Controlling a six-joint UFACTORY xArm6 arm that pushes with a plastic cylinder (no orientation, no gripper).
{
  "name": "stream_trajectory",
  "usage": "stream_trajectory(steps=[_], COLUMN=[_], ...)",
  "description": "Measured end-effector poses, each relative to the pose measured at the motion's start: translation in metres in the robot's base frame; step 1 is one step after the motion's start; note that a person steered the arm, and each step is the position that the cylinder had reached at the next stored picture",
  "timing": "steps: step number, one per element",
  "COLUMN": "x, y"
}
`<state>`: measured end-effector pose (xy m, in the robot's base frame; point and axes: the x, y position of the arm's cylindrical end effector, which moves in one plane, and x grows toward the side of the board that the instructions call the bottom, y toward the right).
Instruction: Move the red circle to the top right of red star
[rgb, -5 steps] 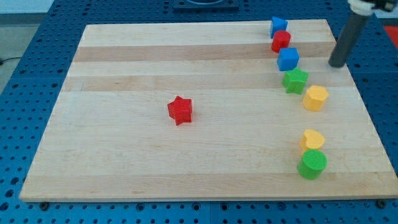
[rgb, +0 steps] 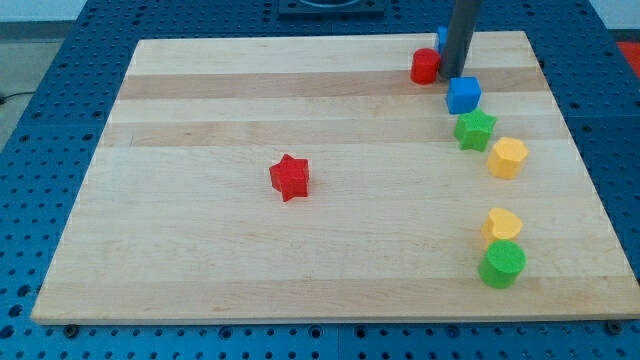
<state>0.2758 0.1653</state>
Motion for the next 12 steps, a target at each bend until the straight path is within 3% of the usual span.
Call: stream_trajectory(steps=[1,3,5,6,8,9,10,12], x=[-0.010,-0.007,-0.034,-0.011,0.077,0.103,0.086,0.134], y=[-0.011,-0.098,-0.132,-0.178,-0.224,-0.234,-0.211,-0.212])
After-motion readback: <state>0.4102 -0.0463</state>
